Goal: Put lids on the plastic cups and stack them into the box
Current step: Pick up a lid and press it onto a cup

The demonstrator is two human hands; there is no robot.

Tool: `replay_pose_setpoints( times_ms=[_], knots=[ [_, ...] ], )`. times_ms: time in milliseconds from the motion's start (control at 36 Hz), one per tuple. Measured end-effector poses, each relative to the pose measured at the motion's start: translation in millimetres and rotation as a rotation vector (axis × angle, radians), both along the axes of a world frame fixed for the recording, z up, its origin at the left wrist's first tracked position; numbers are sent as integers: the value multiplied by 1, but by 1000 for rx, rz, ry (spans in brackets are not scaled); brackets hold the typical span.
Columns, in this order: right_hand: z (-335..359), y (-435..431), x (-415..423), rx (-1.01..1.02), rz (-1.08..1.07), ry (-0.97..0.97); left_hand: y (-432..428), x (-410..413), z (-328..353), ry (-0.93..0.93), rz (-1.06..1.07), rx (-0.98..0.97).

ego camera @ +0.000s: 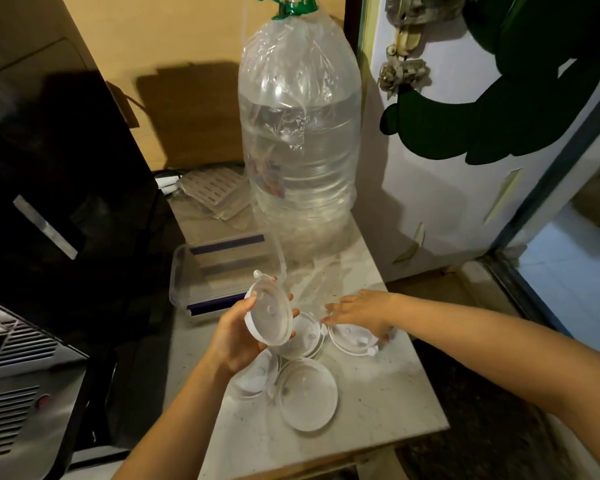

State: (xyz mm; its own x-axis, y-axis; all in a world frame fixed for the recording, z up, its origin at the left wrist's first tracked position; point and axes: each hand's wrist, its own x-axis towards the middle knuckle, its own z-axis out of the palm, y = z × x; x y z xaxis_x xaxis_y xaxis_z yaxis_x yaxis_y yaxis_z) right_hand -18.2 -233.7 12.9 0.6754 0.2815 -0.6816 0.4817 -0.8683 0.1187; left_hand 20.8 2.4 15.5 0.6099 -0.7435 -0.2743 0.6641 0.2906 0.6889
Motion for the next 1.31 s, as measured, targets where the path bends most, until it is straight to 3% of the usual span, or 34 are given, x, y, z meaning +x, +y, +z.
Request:
replay_pose_setpoints(
  times_ms=[139,361,472,611,806,917,1306],
  knots=[
    [0,-4,3,28,-17,-2,5,1,0,-16,4,6],
    [40,-9,9,157,-283,-80,6,7,8,-28,34,31],
    [76,-3,12,359,-433,-207,2,11,18,-53,53,20],
    [113,12,15,803,-614,-280,-6,15,37,-156,45,-26],
    [131,40,21,1132,-893,-149,-10,18,66,-267,72,-91],
    [134,53,23,1186,-976,-56,-10,20,72,-350,76,-128],
    [139,81,28,1216,-996,-4,-10,29,77,-495,90,49]
  ],
)
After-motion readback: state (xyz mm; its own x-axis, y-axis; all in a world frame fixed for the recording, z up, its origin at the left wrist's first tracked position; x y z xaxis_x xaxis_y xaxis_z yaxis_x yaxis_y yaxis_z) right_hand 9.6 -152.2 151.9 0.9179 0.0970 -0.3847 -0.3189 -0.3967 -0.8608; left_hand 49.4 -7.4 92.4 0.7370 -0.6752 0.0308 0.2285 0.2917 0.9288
